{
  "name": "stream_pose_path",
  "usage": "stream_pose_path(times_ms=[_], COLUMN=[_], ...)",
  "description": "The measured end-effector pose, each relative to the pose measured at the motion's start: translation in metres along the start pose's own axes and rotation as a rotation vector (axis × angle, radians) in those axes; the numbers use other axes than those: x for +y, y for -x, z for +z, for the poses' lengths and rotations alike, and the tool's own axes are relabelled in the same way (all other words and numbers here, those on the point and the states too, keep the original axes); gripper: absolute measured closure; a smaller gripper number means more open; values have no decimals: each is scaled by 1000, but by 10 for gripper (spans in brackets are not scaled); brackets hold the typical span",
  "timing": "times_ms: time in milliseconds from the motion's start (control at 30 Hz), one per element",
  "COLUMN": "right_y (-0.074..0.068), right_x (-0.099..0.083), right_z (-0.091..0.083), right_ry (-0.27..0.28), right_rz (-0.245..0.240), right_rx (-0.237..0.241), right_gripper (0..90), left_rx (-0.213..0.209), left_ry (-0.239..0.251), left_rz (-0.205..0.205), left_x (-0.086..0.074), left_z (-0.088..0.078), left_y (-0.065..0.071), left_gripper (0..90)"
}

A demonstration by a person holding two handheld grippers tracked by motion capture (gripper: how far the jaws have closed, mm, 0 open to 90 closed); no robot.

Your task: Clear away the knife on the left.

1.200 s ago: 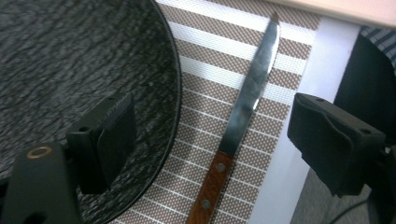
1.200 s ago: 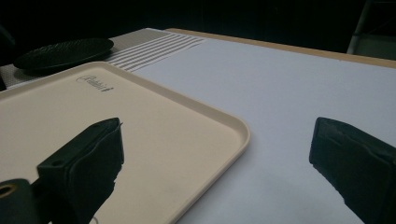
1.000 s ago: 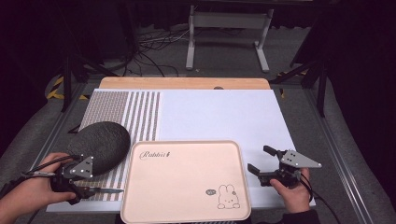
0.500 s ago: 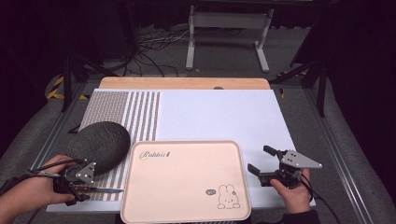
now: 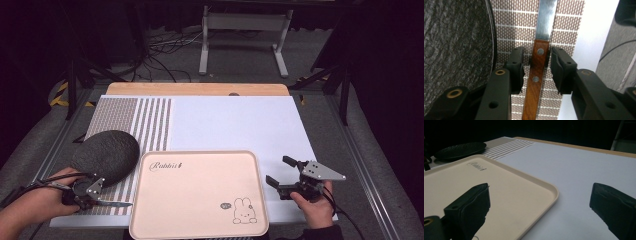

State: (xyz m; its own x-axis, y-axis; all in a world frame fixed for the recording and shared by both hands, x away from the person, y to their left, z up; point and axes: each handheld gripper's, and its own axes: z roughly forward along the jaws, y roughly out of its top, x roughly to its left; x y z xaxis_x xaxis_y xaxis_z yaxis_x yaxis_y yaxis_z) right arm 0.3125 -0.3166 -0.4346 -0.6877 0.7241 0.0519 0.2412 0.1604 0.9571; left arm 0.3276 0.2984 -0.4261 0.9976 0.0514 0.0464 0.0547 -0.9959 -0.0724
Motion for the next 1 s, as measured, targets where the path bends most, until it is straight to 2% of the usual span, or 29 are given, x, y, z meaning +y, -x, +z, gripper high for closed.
stream_pose_path(times_ms=[67,100,233,567,600,733,833,1000], right_y=[0,0,0,0,0,0,-1,-1], right_x=[0,0,0,0,0,-1,-1,0], right_z=[0,0,1,0,0,1,2,1], right_ry=[-1,-1,0,0,0,-4,0,4], right_rz=[1,1,-2,0,-1,-1,-4,-2], right_rx=[0,2,4,6,5,6,14,16], right_gripper=[40,41,41,41,41,41,41,41], left_rx=[2,-1,8,11,14,16,25,35], left_ry=[-22,-15,-26,-24,-35,-24,-38,-38], left_rz=[25,33,59,69,69,39,35,3], left_x=[1,1,2,3,4,3,3,-3], left_z=[0,1,1,2,1,1,-1,-13], left_y=[1,2,2,3,4,4,5,5], left_gripper=[729,752,765,771,771,772,774,774])
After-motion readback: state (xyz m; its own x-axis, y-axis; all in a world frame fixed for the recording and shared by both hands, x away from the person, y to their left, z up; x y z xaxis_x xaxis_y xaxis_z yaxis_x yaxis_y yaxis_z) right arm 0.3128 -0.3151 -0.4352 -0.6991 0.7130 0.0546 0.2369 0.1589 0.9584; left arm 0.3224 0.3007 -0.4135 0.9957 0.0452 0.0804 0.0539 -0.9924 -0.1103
